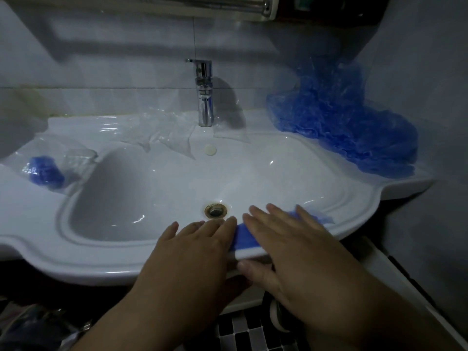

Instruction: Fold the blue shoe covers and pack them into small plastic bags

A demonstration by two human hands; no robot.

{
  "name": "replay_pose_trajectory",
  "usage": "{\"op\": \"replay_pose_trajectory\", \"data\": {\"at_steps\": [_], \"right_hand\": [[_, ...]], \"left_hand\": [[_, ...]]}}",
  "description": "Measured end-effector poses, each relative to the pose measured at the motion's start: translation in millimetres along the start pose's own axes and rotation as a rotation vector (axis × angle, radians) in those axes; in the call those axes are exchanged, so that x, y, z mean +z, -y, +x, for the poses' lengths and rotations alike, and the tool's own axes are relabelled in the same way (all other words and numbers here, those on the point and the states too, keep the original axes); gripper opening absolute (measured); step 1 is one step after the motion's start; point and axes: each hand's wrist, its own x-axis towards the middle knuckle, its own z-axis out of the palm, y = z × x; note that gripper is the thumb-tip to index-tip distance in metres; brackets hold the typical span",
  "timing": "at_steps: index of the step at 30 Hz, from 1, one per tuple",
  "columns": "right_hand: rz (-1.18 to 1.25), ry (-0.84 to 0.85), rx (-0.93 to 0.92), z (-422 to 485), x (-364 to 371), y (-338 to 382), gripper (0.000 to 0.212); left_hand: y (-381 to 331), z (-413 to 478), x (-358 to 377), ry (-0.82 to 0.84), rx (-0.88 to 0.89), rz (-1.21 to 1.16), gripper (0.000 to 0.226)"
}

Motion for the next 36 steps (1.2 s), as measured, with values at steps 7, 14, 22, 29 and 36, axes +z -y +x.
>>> {"op": "replay_pose_trajectory", "data": {"at_steps": [7,14,22,29,36], "right_hand": [[-0.062,0.048,0.064,-8.2,-9.8,-29.1,0.07],[0.131,-0.124,0.02,-6.9,1.8,-37.5,0.073],[0.291,-0.304,0.015,-7.7,1.9,-39.7,0.062],[0.313,-0.324,-0.068,-7.6,2.3,-56.3,0.027],[0.2,-0.428,-0.107,-1.7,4.2,-62.6,0.011]], "left_hand": [[2.5,1.9,2.8,0.054,-0.086,0.01,0.082],[-4.7,-1.5,-12.2,-0.199,-0.045,-0.243,0.084],[-4.3,-1.6,-15.7,-0.432,0.143,-0.202,0.074],[1.5,2.7,-7.1,-0.346,0.122,-0.251,0.034],[-0.5,3.8,-9.3,-0.353,0.102,-0.204,0.034]]}}
